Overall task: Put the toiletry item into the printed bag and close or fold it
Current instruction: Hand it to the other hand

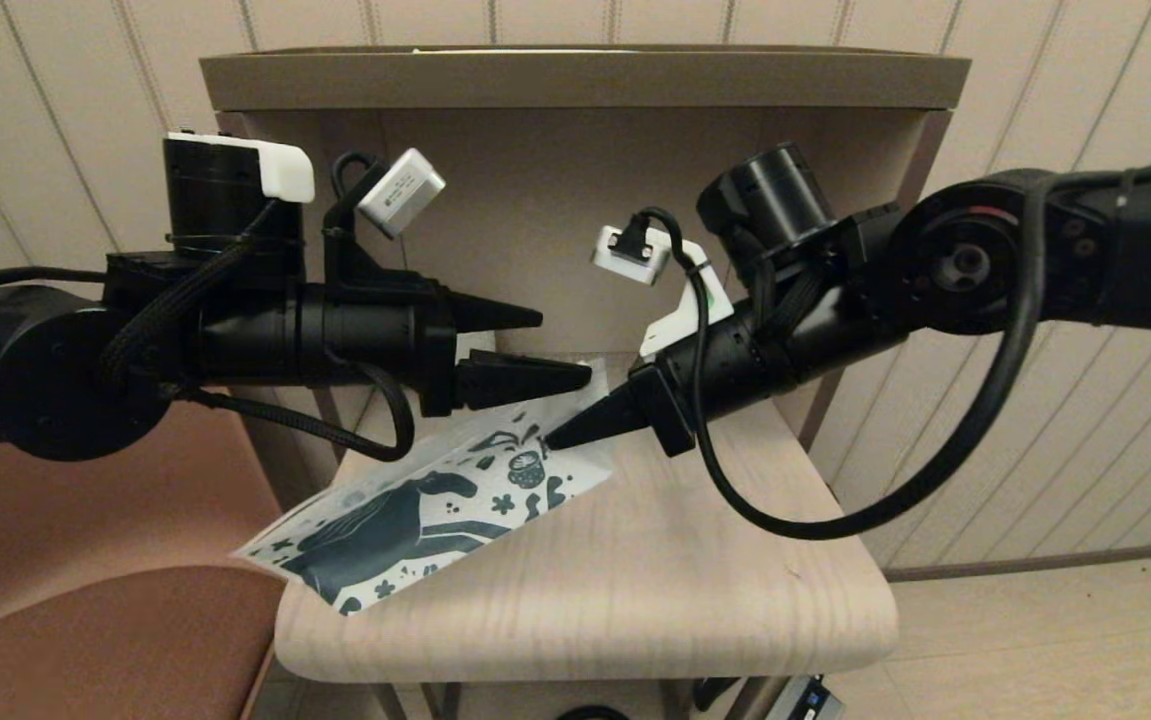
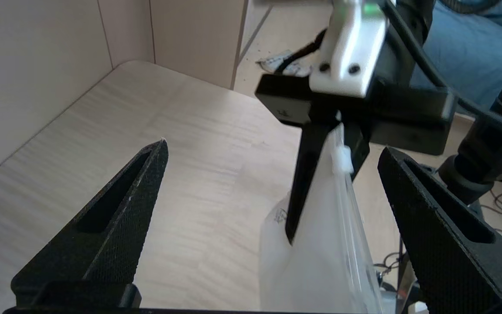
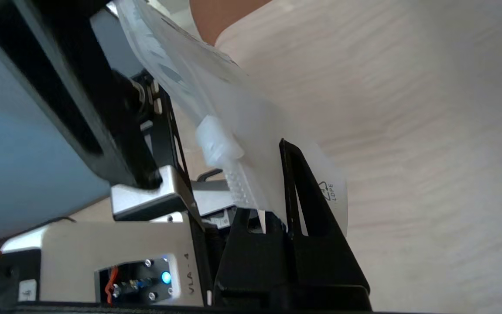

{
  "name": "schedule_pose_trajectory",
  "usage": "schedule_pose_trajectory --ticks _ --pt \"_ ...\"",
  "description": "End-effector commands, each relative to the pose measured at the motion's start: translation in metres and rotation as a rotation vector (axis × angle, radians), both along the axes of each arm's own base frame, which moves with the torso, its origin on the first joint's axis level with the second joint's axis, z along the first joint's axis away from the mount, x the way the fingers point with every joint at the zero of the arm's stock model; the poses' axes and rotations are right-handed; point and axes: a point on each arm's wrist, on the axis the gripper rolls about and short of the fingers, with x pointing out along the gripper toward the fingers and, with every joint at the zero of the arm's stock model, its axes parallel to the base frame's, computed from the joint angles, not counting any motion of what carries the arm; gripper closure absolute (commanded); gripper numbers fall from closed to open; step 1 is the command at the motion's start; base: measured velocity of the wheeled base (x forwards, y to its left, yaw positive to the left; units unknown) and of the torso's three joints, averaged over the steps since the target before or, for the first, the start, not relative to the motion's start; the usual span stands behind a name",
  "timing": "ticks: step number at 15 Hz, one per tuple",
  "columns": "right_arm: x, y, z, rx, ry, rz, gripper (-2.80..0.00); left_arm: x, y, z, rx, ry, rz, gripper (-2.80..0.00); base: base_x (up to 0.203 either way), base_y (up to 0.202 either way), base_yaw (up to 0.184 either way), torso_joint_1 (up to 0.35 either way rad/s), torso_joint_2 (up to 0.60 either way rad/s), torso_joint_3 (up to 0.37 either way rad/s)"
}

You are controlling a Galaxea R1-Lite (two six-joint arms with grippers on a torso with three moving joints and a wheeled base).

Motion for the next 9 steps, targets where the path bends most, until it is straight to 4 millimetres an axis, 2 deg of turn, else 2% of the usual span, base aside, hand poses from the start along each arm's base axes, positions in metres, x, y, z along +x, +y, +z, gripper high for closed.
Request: schedule_pose_trajectory --ticks 1,9 --pt "0.0023 0.0004 0.0025 0.009 0.004 -0.006 0.0 0.0002 -0.0009 -0.0042 0.003 0.005 -0.007 -2.8 0.0 0.0 0.0 0.0 0.0 0.0" --pt "0.0014 0.0009 0.0028 0.009 0.002 -0.003 0.0 -0.0009 -0.0025 -0.0038 -0.004 0.0 -0.016 -2.8 0.0 0.0 0.0 0.0 0.0 0.0"
